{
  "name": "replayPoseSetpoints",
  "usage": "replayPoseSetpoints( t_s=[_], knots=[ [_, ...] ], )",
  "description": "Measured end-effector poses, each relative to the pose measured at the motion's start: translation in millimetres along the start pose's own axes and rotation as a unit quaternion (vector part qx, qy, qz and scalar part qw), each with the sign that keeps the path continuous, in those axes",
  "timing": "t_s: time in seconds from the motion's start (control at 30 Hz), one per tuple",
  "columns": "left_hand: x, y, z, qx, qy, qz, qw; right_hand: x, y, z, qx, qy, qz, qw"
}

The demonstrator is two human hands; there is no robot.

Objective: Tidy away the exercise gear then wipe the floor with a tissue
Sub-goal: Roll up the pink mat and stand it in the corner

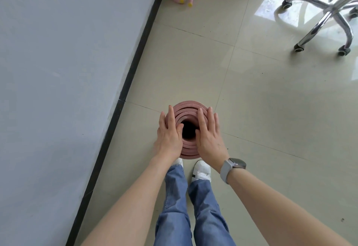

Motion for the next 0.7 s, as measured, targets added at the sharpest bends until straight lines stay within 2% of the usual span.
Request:
replayPoseSetpoints(
  t_s=[0.07,0.13,0.2,0.27,0.3,0.37,0.53,0.7],
  knots=[
    [3,3,9,0.020,-0.003,-0.010,1.000,0,8,9,0.084,0.003,-0.009,0.996],
    [3,3,15,0.057,-0.003,-0.028,0.998,-5,10,17,0.147,-0.041,-0.044,0.987],
    [1,3,20,0.080,0.008,-0.031,0.996,-12,0,14,0.186,-0.068,-0.160,0.967],
    [0,4,25,0.072,0.036,-0.021,0.997,-22,-8,8,0.272,-0.039,-0.296,0.915],
    [1,5,27,0.055,0.056,-0.014,0.997,-24,-11,3,0.305,-0.030,-0.332,0.892],
    [8,5,32,0.021,0.087,-0.009,0.996,-27,-7,4,0.318,-0.029,-0.342,0.884],
    [25,-9,50,-0.030,0.115,-0.021,0.993,-21,16,23,0.285,-0.031,-0.311,0.906],
    [25,-37,86,-0.067,0.086,-0.030,0.994,-18,35,66,0.252,-0.058,-0.278,0.925]
  ],
)
Point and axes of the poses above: each hand's wrist, its own x-axis towards the middle knuckle, its own z-axis out of the back of the hand, y = z × x, the point moved 3 cm from there along x, towards the middle knuckle, and after that the axes turned 9 degrees about -z, right-handed, at the moved point
